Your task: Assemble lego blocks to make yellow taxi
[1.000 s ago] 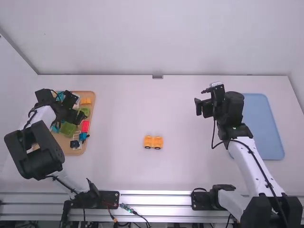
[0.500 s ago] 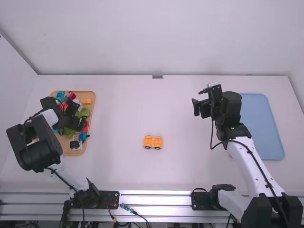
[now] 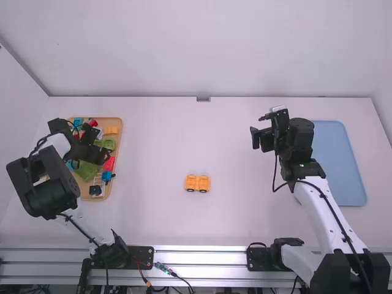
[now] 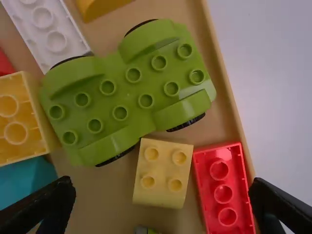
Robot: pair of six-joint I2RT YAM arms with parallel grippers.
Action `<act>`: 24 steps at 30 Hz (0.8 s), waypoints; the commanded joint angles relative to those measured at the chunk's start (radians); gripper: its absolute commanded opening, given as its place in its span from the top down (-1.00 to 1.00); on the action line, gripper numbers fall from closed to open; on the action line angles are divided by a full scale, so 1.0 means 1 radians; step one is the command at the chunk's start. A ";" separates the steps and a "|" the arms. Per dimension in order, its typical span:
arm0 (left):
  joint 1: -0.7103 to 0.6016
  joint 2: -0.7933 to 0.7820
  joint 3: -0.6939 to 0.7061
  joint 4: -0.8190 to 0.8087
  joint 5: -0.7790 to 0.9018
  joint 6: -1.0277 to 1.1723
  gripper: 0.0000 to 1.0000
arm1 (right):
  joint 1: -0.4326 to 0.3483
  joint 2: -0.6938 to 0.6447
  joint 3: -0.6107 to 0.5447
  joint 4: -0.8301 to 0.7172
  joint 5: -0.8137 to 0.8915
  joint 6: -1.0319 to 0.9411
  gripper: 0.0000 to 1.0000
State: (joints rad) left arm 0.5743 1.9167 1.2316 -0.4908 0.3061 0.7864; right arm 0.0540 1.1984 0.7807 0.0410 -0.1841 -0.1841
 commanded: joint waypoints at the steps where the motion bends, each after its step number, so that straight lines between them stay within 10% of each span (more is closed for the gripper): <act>1: 0.004 0.002 0.014 -0.009 0.012 -0.005 -0.68 | -0.001 -0.012 0.025 -0.001 -0.002 0.009 -0.98; 24: 0.027 0.006 -0.010 0.025 -0.013 0.037 -0.48 | 0.000 -0.012 0.025 -0.005 -0.001 0.009 -0.98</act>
State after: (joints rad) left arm 0.5858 1.9167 1.2312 -0.4595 0.2916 0.8124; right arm 0.0540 1.1984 0.7807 0.0376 -0.1837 -0.1822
